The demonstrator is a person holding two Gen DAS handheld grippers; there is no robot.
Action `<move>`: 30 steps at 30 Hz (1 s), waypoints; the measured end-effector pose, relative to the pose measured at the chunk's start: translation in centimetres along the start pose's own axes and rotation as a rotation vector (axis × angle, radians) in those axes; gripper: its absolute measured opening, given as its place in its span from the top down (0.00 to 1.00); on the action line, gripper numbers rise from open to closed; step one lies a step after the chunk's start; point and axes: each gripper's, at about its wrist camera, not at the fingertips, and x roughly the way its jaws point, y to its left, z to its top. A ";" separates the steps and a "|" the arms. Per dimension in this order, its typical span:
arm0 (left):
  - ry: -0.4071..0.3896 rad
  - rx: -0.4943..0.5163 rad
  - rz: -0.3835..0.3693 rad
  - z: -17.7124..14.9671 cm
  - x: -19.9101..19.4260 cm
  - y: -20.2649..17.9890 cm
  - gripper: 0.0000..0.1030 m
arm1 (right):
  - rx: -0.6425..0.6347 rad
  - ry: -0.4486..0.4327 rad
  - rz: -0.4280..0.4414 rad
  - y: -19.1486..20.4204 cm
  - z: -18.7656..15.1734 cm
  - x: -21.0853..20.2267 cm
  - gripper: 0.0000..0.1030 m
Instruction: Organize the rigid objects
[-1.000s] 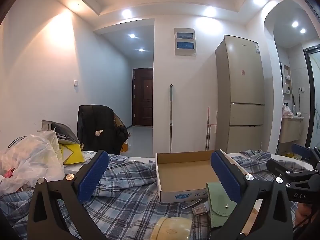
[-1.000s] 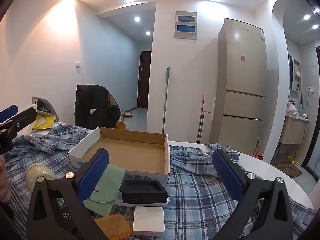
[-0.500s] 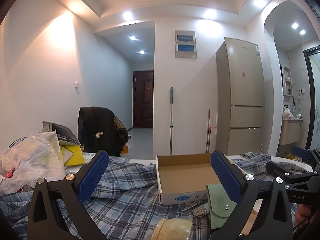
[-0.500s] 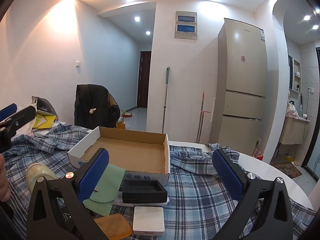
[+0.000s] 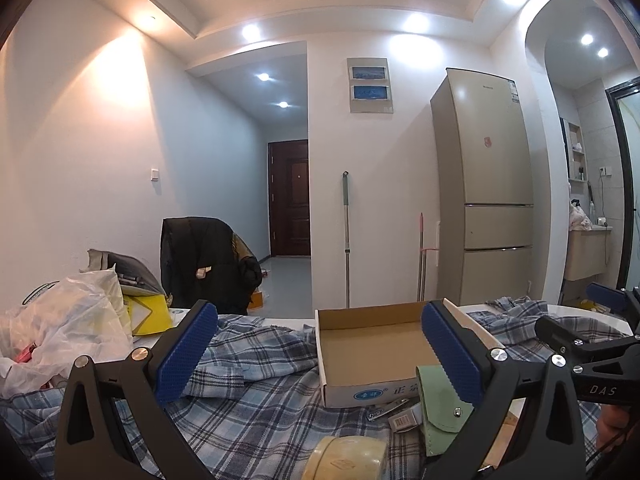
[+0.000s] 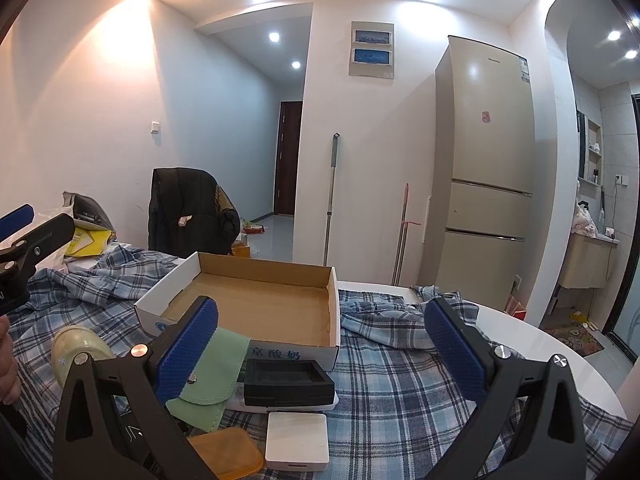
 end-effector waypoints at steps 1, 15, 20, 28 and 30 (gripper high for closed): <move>0.001 0.000 -0.001 0.0 0.0 0.0 0.00 | 0.000 0.000 0.000 0.0 0.0 0.0 0.00; 0.024 -0.008 0.002 -0.3 0.7 0.5 0.00 | 0.001 0.005 -0.001 -0.1 0.0 0.1 0.00; 0.023 -0.006 0.002 -0.3 0.8 0.5 0.00 | 0.000 0.007 0.000 -0.1 0.0 0.1 0.00; 0.039 -0.019 -0.002 -0.4 1.0 0.7 0.00 | 0.007 0.022 0.002 -0.3 -0.1 0.4 0.00; 0.047 -0.021 -0.003 -0.4 1.2 0.7 0.00 | 0.008 0.025 0.000 -0.3 -0.1 0.5 0.00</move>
